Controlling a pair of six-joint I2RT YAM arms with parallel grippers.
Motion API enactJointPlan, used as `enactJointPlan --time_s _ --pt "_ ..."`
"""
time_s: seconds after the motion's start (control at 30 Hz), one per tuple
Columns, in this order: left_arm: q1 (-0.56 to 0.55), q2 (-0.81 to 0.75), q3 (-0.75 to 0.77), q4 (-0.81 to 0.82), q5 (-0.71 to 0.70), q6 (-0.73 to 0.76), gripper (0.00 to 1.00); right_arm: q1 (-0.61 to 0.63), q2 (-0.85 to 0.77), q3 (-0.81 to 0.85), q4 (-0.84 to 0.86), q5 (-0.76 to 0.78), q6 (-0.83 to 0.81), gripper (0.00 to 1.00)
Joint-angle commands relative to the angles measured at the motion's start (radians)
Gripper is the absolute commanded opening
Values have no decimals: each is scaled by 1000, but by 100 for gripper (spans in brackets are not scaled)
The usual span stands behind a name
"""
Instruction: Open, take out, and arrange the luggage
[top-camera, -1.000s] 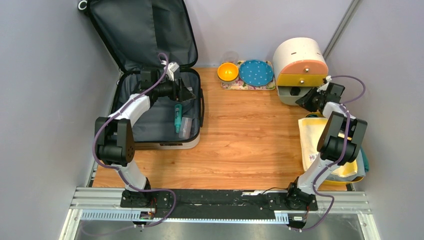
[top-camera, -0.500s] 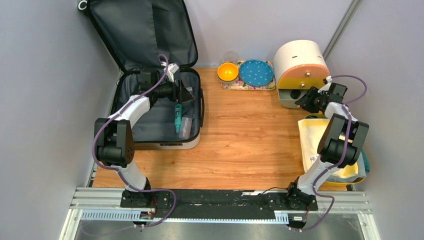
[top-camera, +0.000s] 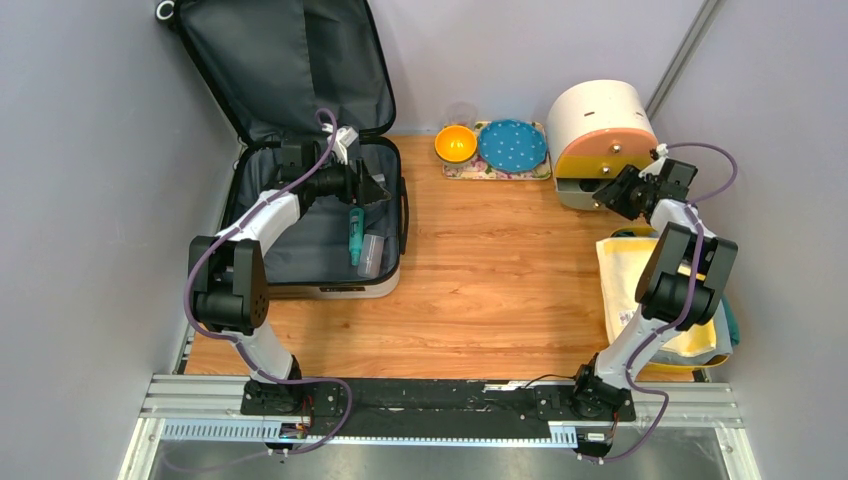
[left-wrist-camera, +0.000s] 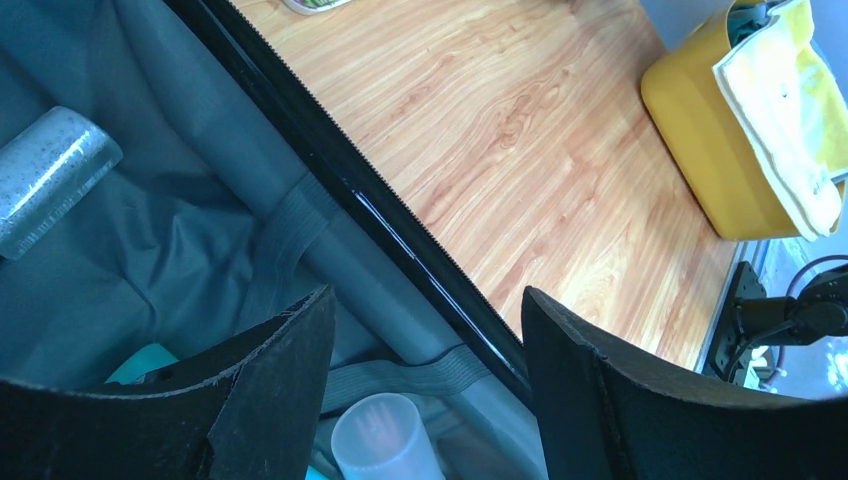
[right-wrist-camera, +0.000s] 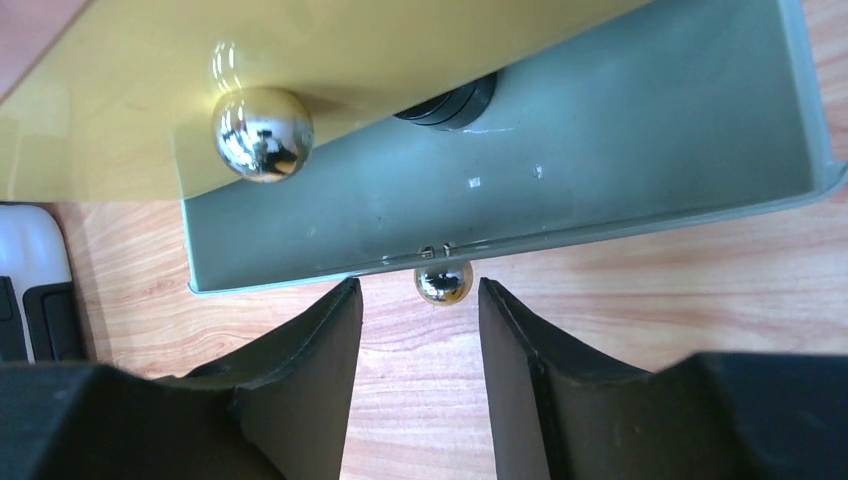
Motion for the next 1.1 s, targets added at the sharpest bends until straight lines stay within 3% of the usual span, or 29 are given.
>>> enactJointPlan --time_s 0.0,0.23,0.43,0.6,1.07 --pt "7 -51 9 13 14 21 76 -4 22 72 81 -14 29 49" --pt "3 -38 37 -66 -24 70 75 -6 -29 61 62 -62 17 49" --pt "-49 -55 39 -269 -130 287 72 6 -131 53 39 -115 9 50" --pt "-49 -75 -1 -327 -219 269 71 34 -201 60 -42 -128 -81 52" --pt "-100 -118 -147 -436 -247 303 68 154 -330 40 -131 -140 -198 66"
